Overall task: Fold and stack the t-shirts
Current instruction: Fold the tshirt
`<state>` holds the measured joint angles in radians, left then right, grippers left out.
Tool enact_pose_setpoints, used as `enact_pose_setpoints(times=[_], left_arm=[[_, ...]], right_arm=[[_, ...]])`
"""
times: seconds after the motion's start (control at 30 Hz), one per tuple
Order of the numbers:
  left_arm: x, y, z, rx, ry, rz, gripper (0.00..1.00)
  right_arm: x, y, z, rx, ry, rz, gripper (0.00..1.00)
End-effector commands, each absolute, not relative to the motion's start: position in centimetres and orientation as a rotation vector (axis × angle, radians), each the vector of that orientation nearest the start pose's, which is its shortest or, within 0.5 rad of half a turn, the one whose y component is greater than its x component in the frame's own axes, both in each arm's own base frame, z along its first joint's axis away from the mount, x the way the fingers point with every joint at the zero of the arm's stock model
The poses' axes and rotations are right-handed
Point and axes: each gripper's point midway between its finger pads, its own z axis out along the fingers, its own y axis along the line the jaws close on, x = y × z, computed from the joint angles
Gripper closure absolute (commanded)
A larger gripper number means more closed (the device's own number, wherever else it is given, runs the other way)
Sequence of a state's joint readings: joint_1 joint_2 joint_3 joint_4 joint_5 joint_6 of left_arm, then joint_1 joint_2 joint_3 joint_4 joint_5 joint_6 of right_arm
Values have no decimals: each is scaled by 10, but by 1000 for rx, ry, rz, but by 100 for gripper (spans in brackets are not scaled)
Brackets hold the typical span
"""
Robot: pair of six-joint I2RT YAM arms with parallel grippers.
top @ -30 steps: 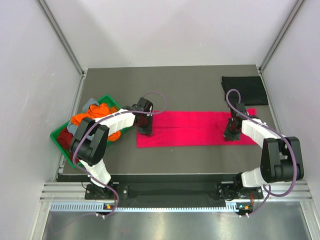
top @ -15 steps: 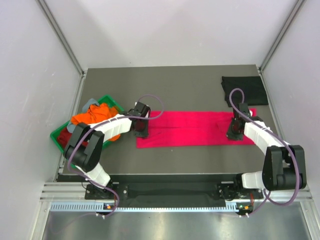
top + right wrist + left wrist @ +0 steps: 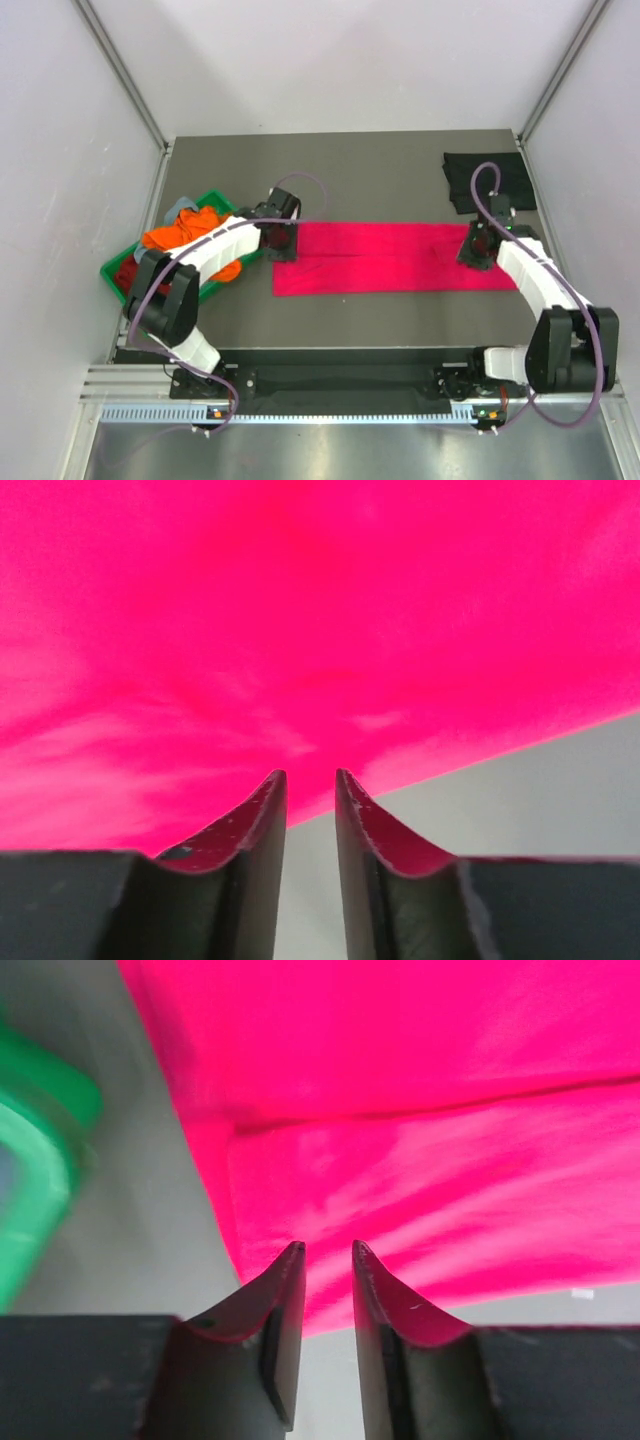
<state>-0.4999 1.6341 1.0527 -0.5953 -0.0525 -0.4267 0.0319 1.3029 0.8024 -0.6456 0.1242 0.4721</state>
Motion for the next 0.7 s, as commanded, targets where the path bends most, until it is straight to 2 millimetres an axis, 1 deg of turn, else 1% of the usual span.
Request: enact_pose_setpoints(times=[0.0, 0.03, 0.1, 0.13, 0.17, 0.2, 0.23, 0.27, 0.3, 0.33, 0.37, 0.4, 0.43, 0.47, 0.5, 0.53, 0.57, 0.63, 0.67], left_arm=[[323, -187, 128, 120, 2557, -319, 68], [327, -193, 135, 126, 2533, -355, 68], [324, -211, 146, 170, 2519, -499, 68], [325, -217, 148, 181, 2506, -543, 69], [323, -221, 148, 196, 2506, -580, 70], [320, -227, 145, 216, 2519, -628, 71], [319, -229, 143, 225, 2524, -643, 76], [320, -228, 139, 225, 2534, -653, 80], [320, -229, 133, 227, 2555, -658, 81], [317, -227, 131, 242, 2577, -662, 82], [316, -225, 128, 254, 2592, -653, 81], [314, -222, 126, 279, 2604, -638, 79], [317, -212, 125, 273, 2599, -566, 74], [315, -204, 121, 284, 2602, -510, 72], [314, -194, 125, 276, 2590, -460, 71], [317, -180, 123, 267, 2581, -380, 70], [313, -170, 116, 252, 2599, -332, 68], [310, -156, 113, 224, 2594, -275, 66], [305, -146, 104, 209, 2615, -249, 65]], right_arm=[[300, -9, 127, 540, 2436, 66, 71], [311, -10, 140, 525, 2410, 103, 70], [321, -25, 149, 535, 2398, 112, 69], [331, -28, 155, 537, 2399, 120, 69], [334, -35, 157, 548, 2402, 107, 70], [338, -47, 159, 568, 2395, 86, 70], [346, -54, 160, 581, 2395, 79, 70], [350, -59, 160, 593, 2396, 81, 70], [352, -70, 157, 622, 2404, 70, 70], [356, -78, 151, 644, 2432, 59, 70], [360, -79, 147, 640, 2448, 59, 70], [362, -84, 140, 641, 2471, 52, 70], [365, -89, 141, 638, 2471, 29, 69], [365, -93, 140, 643, 2478, 10, 67], [365, -97, 136, 643, 2489, -9, 63], [366, -101, 137, 643, 2485, -25, 61], [365, -108, 136, 664, 2482, -32, 60], [365, -115, 132, 688, 2489, -37, 59], [364, -117, 131, 699, 2492, -36, 59]])
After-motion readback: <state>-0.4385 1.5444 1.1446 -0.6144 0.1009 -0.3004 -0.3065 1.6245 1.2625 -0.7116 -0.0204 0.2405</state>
